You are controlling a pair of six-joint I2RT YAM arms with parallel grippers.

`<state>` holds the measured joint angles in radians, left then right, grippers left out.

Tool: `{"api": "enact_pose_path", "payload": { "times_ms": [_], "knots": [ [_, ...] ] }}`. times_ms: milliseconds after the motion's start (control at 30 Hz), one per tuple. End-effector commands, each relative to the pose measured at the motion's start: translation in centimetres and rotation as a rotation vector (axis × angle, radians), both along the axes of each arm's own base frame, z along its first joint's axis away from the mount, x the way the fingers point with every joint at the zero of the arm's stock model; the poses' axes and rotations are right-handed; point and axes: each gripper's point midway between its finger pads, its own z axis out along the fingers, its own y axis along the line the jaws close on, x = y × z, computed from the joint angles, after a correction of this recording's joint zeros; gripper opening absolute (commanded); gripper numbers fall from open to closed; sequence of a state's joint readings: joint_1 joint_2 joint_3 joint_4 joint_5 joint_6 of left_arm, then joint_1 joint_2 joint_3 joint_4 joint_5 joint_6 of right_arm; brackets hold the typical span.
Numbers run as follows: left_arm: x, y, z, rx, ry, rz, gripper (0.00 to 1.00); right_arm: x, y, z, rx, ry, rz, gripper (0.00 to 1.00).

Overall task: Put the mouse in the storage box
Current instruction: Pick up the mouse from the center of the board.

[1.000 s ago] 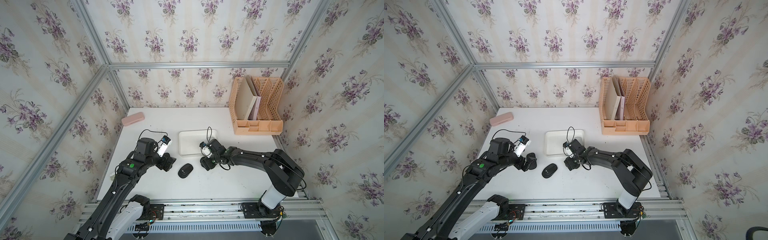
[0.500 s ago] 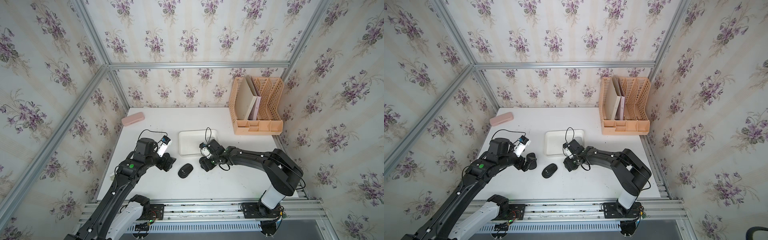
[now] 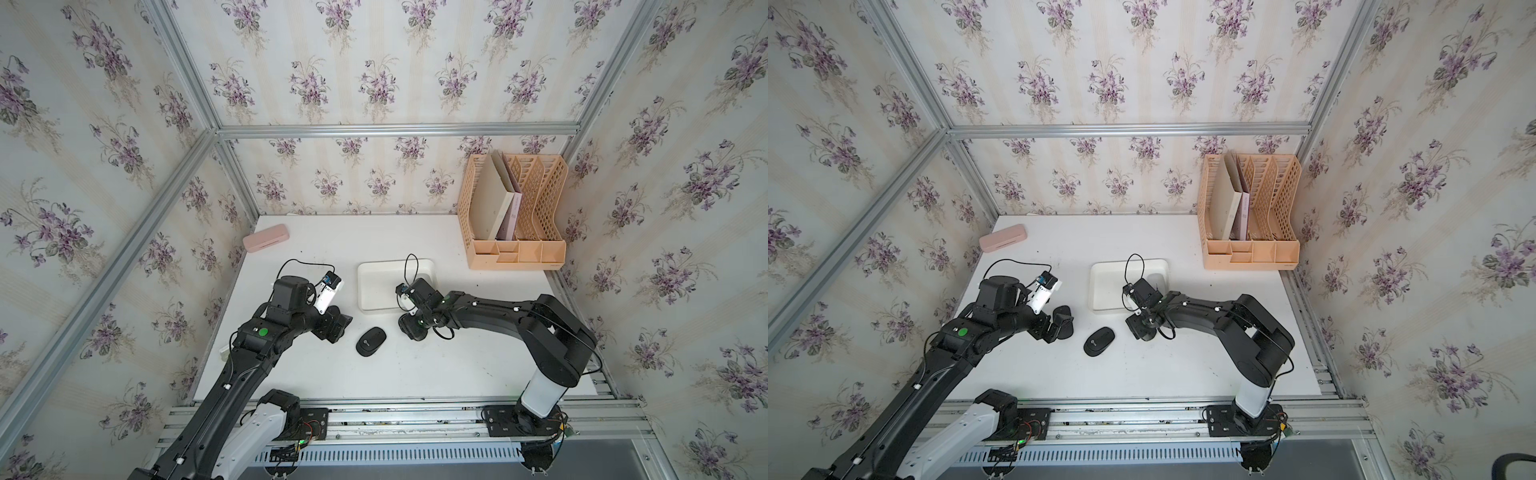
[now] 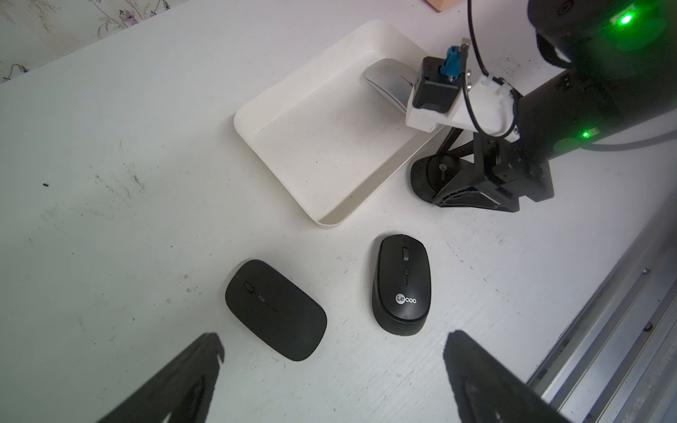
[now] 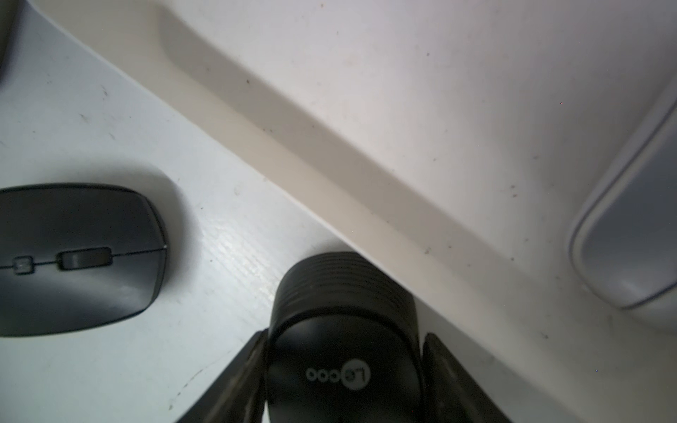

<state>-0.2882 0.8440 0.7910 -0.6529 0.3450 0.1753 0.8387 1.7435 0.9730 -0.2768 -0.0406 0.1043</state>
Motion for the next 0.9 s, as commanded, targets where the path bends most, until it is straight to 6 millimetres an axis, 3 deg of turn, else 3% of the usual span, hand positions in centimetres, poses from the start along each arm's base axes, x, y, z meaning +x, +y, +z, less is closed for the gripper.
{"api": "enact_pose_path", "payload": {
  "times_ms": [0, 100, 300, 400, 533, 700, 867],
  "knots": [
    [0.2, -0.2, 0.3, -0.009, -0.016, -0.005, 0.99, -0.2, -0.1, 0.6, -0.003, 0.001, -0.001, 0.61],
    [0.2, -0.2, 0.4, -0.009, -0.018, -0.005, 0.99, -0.2, 0.6, 2.0, 0.029, 0.008, 0.011, 0.6],
    [0.2, -0.1, 0.5, -0.008, -0.021, -0.004, 0.99, 1.0, 3.2, 7.8, 0.157, -0.045, 0.023, 0.59],
    [0.2, -0.1, 0.6, -0.006, -0.027, -0.003, 0.99, 3.4, 4.2, 10.6, 0.174, -0.12, -0.023, 0.59],
    [0.3, -0.1, 0.6, -0.003, -0.031, -0.004, 0.99, 8.1, 5.0, 12.7, 0.148, -0.232, -0.167, 0.59],
    [0.3, 0.0, 0.6, -0.004, -0.027, 0.002, 0.99, 12.0, 6.1, 11.4, 0.161, -0.207, -0.306, 0.59],
    [0.2, 0.0, 0.6, -0.004, -0.033, 0.002, 0.99, 13.3, 5.8, 9.1, 0.172, -0.16, -0.378, 0.58]
  ]
}}
